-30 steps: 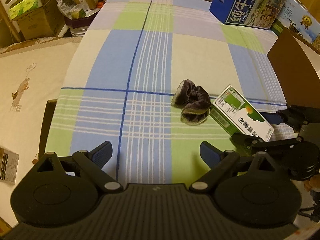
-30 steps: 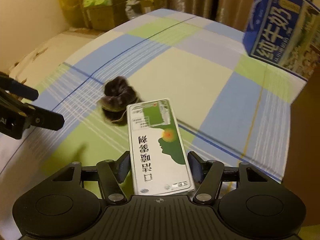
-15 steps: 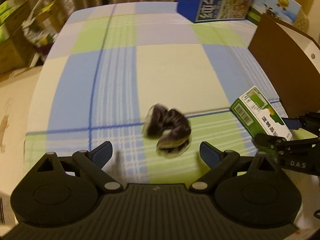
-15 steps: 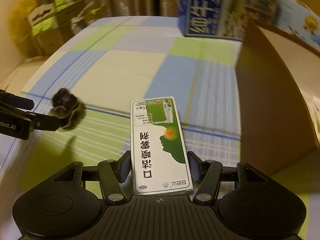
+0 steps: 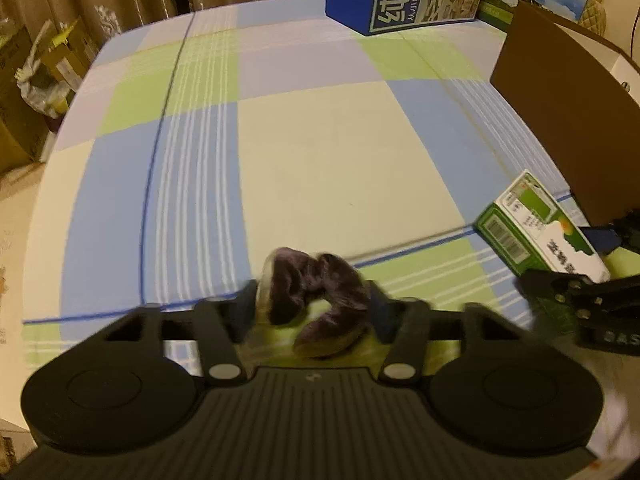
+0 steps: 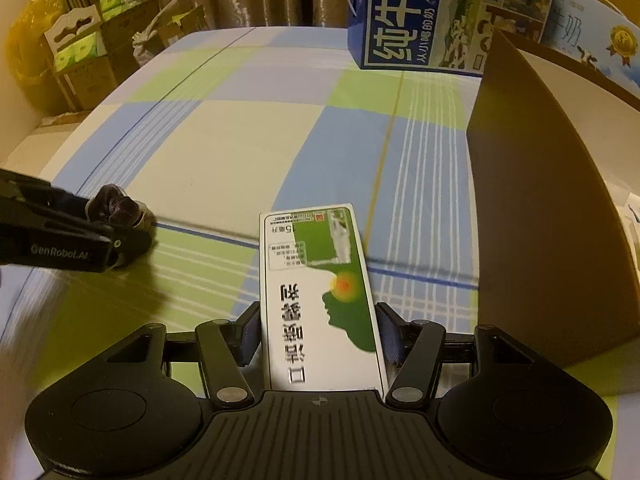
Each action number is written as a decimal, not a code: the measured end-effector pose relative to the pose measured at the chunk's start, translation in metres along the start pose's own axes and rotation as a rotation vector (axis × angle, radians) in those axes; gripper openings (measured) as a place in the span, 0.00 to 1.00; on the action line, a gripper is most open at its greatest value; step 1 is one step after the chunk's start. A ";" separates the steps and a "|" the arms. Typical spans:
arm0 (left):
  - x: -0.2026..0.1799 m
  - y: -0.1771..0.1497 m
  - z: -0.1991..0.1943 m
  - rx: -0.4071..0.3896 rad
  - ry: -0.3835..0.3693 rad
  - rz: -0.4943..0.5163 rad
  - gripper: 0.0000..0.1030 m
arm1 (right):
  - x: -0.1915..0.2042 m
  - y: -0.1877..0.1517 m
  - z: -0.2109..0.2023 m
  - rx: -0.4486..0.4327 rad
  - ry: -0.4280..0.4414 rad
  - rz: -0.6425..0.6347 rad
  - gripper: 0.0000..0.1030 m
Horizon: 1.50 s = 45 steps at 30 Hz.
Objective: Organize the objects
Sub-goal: 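Grasp the green medicine box with the right tool while the left tool grasps the scrunchie, then carry the medicine box and scrunchie over the brown box with both tools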
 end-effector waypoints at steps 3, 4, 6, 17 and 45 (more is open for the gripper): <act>-0.003 -0.004 -0.004 -0.005 0.008 -0.005 0.31 | 0.001 0.000 0.003 0.005 -0.003 -0.003 0.55; -0.003 -0.006 -0.006 -0.005 0.009 -0.014 0.29 | 0.001 0.000 0.003 0.005 -0.001 -0.003 0.55; -0.004 -0.010 -0.011 -0.002 0.009 -0.025 0.26 | 0.002 0.000 0.002 0.009 0.001 -0.006 0.54; -0.022 -0.041 -0.037 0.034 -0.031 -0.082 0.24 | 0.006 -0.023 -0.015 0.025 0.026 -0.047 0.51; -0.139 -0.092 -0.077 0.087 -0.200 0.024 0.25 | -0.029 -0.116 -0.093 0.086 0.039 -0.015 0.52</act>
Point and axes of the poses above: each gripper's, at about its wrist camera, not at the fingertips, and z roughly the way its jaws point, x to its left, y to its top, the point moved 3 cm from there along z, roughly the way its jaws point, and after that the axes turned 6 degrees about z, right-handed, at the moved point
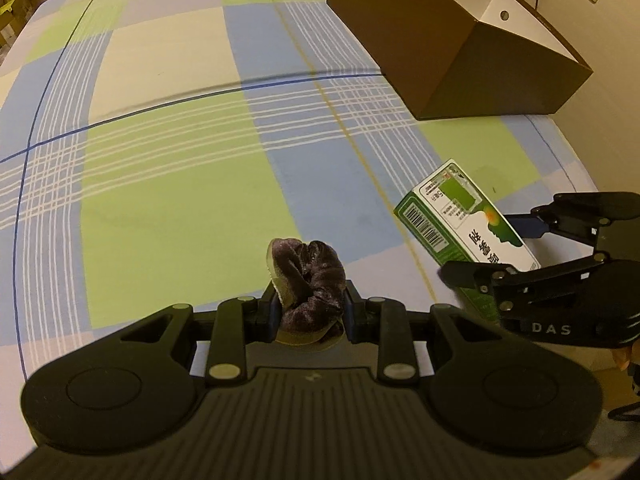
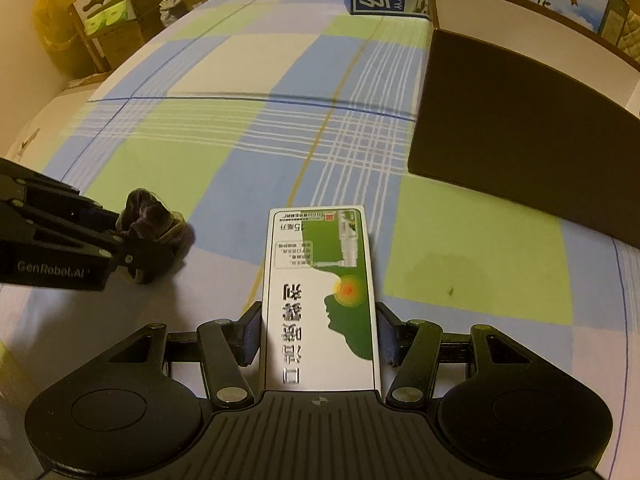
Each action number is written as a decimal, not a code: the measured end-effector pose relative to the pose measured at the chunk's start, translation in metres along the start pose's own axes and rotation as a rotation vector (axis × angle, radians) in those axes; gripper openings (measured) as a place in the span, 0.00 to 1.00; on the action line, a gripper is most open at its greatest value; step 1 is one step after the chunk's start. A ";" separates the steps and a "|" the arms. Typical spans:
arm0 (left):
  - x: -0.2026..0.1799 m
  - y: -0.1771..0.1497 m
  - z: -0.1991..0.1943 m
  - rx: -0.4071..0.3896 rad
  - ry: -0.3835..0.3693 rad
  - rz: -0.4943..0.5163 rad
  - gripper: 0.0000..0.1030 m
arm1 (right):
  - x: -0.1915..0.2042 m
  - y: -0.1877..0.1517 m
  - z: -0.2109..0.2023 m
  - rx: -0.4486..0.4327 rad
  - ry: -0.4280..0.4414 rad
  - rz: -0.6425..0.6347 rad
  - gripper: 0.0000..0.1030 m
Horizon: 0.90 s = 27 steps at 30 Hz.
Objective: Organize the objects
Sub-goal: 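Carry the medicine box and scrunchie over the brown box with both tools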
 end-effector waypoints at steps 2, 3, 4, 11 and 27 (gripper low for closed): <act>-0.002 0.000 0.000 0.004 0.010 -0.003 0.25 | 0.001 0.002 0.002 -0.006 -0.003 -0.002 0.52; -0.002 0.000 0.001 0.006 0.016 -0.005 0.25 | 0.001 0.004 0.002 -0.011 -0.002 -0.005 0.52; -0.003 0.000 0.002 0.009 0.022 -0.007 0.25 | 0.001 0.005 0.002 -0.016 0.000 -0.008 0.52; -0.013 0.000 0.003 0.017 0.033 -0.019 0.25 | -0.005 0.004 0.000 0.006 0.026 -0.040 0.51; -0.066 0.029 -0.002 -0.024 0.012 0.043 0.25 | -0.061 0.005 -0.056 -0.054 0.050 0.029 0.51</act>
Point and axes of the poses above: each gripper's, at about its wrist camera, not at the fingertips, and z roughly the way its jaws point, x to its left, y to its top, the point moved 3 cm from there along z, roughly the way its jaws point, and after that the axes turned 6 degrees about z, right-handed, at the moved point
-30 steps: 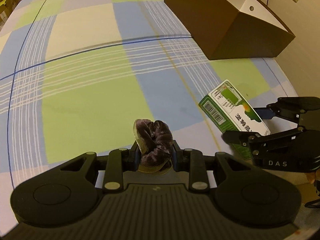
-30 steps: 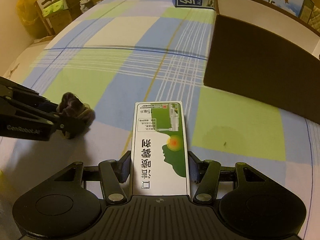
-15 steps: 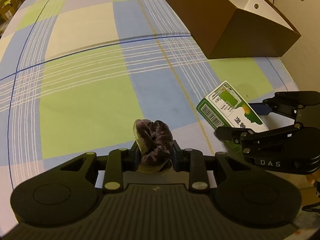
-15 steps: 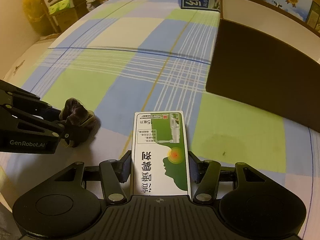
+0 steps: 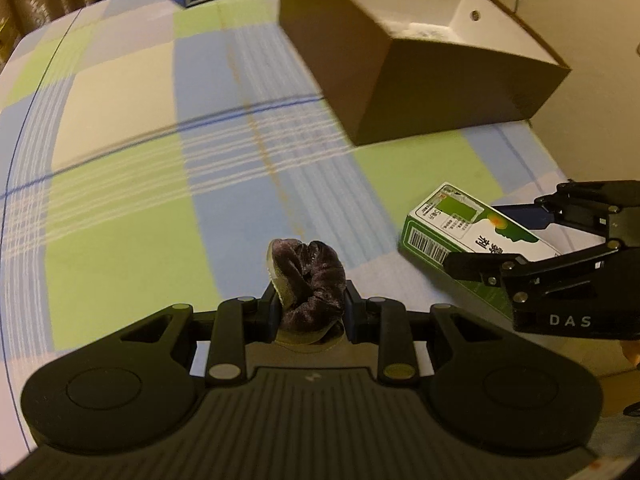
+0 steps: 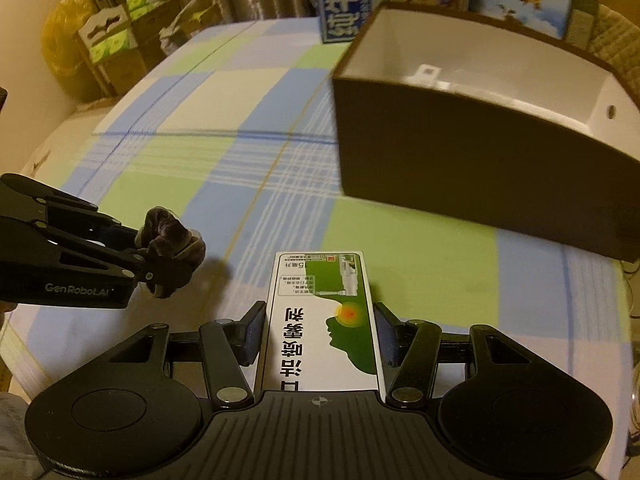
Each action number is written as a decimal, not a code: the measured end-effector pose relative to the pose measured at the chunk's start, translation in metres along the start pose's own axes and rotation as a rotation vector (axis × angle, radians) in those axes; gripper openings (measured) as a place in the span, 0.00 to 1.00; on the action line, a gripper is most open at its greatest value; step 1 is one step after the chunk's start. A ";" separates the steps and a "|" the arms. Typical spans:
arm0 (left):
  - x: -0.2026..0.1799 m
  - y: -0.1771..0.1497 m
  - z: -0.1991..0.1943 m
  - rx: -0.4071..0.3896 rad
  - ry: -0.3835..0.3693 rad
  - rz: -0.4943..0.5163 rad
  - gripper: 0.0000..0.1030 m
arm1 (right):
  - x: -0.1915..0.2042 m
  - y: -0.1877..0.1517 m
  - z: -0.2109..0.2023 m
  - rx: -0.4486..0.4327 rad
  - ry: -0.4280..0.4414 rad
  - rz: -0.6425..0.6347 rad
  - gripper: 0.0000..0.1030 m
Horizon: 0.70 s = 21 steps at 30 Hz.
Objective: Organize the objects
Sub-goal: 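Carry the medicine box and scrunchie over the brown box with both tools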
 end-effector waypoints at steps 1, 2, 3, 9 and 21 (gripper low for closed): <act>-0.004 0.004 -0.001 -0.006 -0.004 0.007 0.25 | -0.004 0.001 -0.005 -0.007 0.000 0.005 0.51; -0.010 0.008 -0.002 -0.012 -0.007 0.013 0.25 | -0.009 0.001 -0.010 -0.016 -0.001 0.009 0.51; -0.014 0.012 -0.003 -0.019 -0.012 0.019 0.25 | -0.013 0.002 -0.016 -0.024 -0.002 0.013 0.51; -0.045 0.039 -0.011 -0.068 -0.037 0.061 0.25 | -0.040 0.006 -0.048 -0.077 -0.004 0.043 0.51; -0.087 0.100 -0.026 -0.174 -0.063 0.088 0.25 | -0.088 0.034 -0.110 -0.193 0.037 0.088 0.51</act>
Point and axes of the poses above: each gripper's, at about its wrist camera, not at the fingertips, and z roughly the way its jaws point, x to its left, y to its top, the point moved 3 cm from there along z, roughly the way its jaws point, and after that the axes turned 6 degrees about z, right-handed, at the moved point
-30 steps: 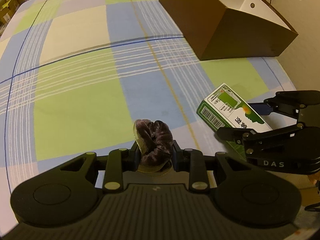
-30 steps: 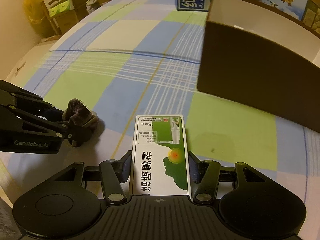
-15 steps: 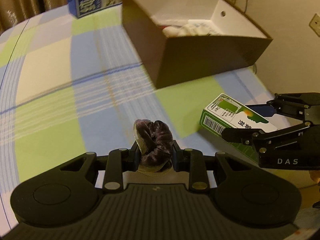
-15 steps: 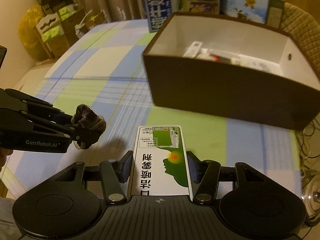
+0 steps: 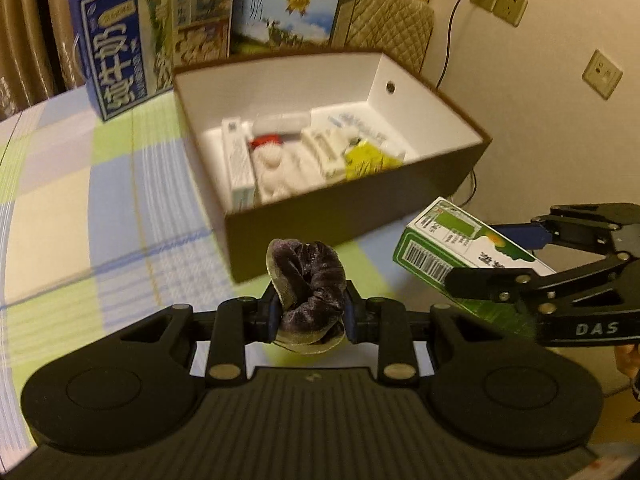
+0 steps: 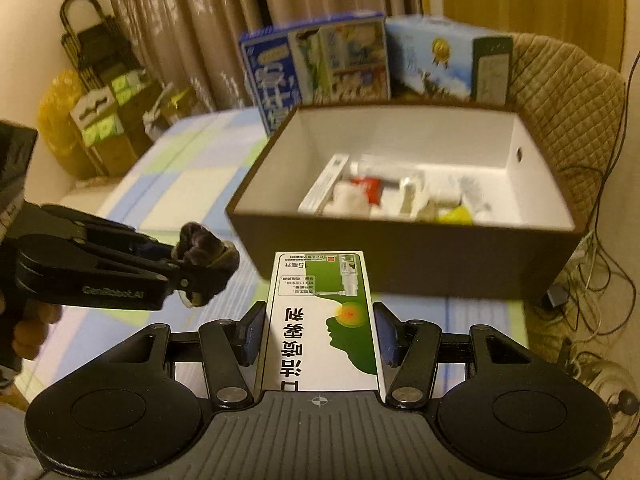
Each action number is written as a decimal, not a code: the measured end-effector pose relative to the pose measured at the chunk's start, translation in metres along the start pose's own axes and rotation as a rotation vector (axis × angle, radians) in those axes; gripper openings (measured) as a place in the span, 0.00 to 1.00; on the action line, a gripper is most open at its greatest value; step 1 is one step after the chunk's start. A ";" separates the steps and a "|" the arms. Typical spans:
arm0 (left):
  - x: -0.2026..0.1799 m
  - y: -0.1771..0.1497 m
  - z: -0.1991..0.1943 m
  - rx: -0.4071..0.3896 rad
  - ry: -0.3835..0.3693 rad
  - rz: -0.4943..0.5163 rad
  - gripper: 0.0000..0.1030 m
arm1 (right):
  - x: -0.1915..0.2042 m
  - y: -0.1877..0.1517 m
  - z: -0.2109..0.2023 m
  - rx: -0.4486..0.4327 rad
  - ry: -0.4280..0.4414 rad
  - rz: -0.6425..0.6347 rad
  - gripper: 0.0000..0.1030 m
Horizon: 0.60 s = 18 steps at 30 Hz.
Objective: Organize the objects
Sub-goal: 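Carry the medicine box and scrunchie over the brown box with both tools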
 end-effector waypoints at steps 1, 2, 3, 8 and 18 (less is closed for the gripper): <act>-0.002 0.006 0.001 -0.007 0.002 0.000 0.25 | -0.004 0.006 -0.004 -0.013 0.002 0.004 0.51; -0.003 0.011 0.002 -0.014 0.005 0.001 0.25 | -0.007 0.013 -0.004 -0.021 0.003 0.006 0.51; -0.004 0.018 0.004 -0.021 0.010 0.003 0.25 | -0.012 0.019 -0.006 -0.033 0.002 0.010 0.51; -0.008 0.049 0.016 -0.048 0.031 0.008 0.25 | -0.038 0.049 -0.009 -0.085 -0.016 0.032 0.51; -0.006 0.112 0.059 -0.058 0.070 0.014 0.25 | -0.095 0.114 0.023 -0.145 -0.087 0.100 0.51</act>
Point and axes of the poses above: each gripper's, at about its wrist camera, not at the fingertips, and z roughly the way its jaws point, x to its left, y to its top, the point moved 3 cm from there along z, roughly the way its jaws point, and after that the axes turned 6 degrees about z, right-handed, at the moved point
